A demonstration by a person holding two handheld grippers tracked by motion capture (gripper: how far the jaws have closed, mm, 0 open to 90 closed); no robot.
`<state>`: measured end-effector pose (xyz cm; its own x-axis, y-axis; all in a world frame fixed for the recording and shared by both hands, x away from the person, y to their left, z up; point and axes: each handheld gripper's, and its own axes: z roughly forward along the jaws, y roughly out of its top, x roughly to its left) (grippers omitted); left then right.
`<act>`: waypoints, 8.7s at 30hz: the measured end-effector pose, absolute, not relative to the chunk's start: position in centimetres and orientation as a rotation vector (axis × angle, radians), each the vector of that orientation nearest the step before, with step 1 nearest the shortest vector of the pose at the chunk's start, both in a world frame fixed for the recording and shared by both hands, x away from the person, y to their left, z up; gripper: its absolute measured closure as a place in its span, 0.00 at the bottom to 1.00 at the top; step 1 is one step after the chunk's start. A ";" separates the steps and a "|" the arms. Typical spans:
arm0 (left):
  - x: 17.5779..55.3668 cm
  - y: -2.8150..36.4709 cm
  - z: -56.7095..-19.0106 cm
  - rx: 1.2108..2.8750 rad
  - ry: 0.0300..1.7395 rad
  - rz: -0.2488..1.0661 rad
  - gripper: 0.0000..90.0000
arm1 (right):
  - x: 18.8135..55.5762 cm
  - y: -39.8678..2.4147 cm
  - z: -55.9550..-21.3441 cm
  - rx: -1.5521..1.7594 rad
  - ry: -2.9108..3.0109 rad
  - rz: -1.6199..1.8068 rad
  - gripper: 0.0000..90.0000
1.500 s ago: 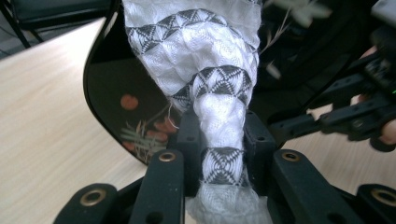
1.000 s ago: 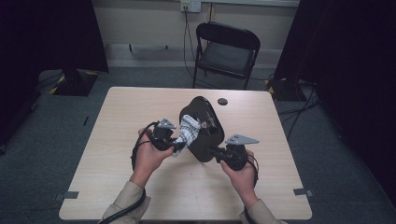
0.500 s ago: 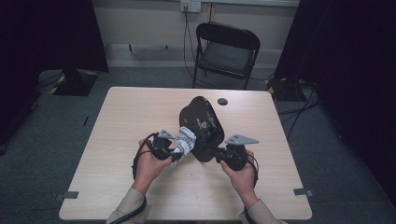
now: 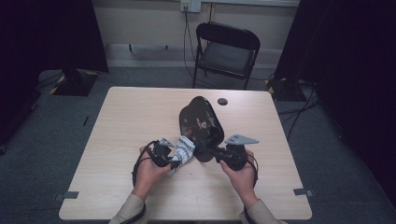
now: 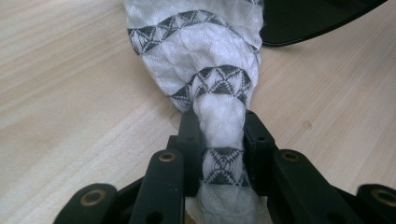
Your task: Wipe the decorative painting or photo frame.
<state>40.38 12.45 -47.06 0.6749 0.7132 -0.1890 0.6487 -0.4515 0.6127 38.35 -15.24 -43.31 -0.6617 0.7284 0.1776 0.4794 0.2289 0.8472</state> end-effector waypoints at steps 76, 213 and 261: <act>39.9 12.9 -42.1 2.148 0.963 0.205 0.82 | 38.9 -14.6 -43.3 1.132 2.246 1.402 0.88; 38.4 10.1 -47.5 2.289 0.934 0.106 0.82 | 38.1 -15.8 -43.5 1.145 2.262 1.404 0.80; 38.0 9.3 -39.5 2.164 0.759 0.182 0.81 | 38.4 -16.9 -44.2 1.177 2.264 1.382 0.77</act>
<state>38.00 9.25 -39.49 0.8082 0.5762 -0.1217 0.4582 -0.4853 0.7447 38.39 -16.94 -44.19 -0.6470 0.7370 0.1956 0.5109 0.2286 0.8287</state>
